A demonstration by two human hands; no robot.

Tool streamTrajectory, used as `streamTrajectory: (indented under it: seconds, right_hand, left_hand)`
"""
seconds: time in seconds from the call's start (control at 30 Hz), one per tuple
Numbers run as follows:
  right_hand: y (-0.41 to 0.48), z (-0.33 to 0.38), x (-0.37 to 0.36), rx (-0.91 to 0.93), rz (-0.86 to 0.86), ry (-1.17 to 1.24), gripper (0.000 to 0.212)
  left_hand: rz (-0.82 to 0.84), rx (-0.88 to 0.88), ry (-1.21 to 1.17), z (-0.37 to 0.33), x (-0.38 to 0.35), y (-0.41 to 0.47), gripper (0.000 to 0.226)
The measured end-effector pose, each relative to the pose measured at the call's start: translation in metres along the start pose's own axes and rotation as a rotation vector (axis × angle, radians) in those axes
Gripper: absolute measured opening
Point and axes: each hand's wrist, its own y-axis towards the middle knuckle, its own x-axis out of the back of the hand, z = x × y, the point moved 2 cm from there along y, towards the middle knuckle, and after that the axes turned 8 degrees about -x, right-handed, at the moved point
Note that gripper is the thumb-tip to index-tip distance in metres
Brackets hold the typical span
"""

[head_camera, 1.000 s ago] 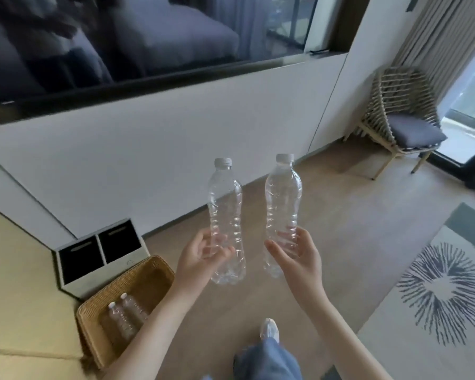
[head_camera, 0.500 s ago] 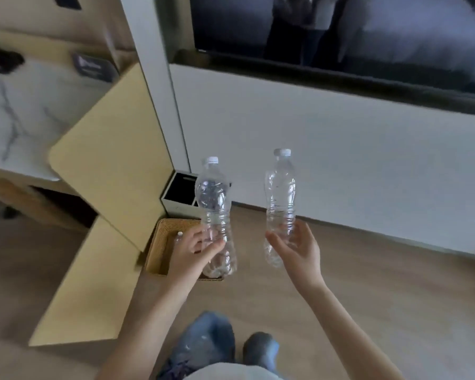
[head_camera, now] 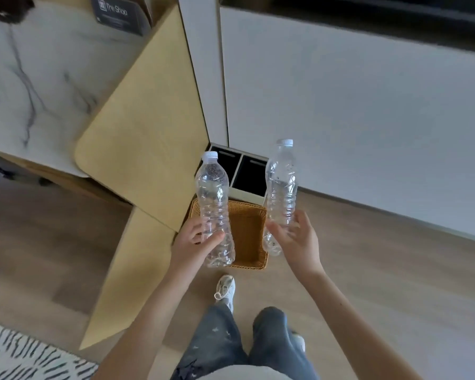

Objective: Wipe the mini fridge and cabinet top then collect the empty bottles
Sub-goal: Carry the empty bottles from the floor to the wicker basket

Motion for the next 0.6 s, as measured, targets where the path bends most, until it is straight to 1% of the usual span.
streamTrajectory:
  seconds: [0.07,0.17,0.33,0.43,0.5,0.6]
  right_hand:
    - [0.024,-0.006,-0.022,-0.039,-0.029,-0.019,0.057]
    - [0.059,-0.019,-0.049,-0.085,-0.079,-0.022,0.061]
    - [0.117,-0.064,-0.082,-0.166,-0.121,-0.035,0.054]
    - [0.146,-0.103,-0.097,-0.212,-0.132,-0.071,0.047]
    - [0.17,-0.138,-0.108,-0.232,-0.126,-0.091,0.046]
    - [0.209,-0.199,-0.126,-0.251,-0.11,-0.106,0.05]
  left_hand:
    - [0.034,0.014,0.029,0.01,0.005,0.03,0.046]
    - [0.09,0.039,0.052,0.028,0.005,0.073,0.042]
    - [0.105,0.092,0.064,0.077,-0.003,0.134,0.049]
    - [0.111,0.132,0.064,0.119,-0.014,0.164,0.043]
    - [0.124,0.147,0.062,0.156,-0.027,0.186,0.042]
    - [0.13,0.166,0.073,0.221,-0.047,0.22,0.05]
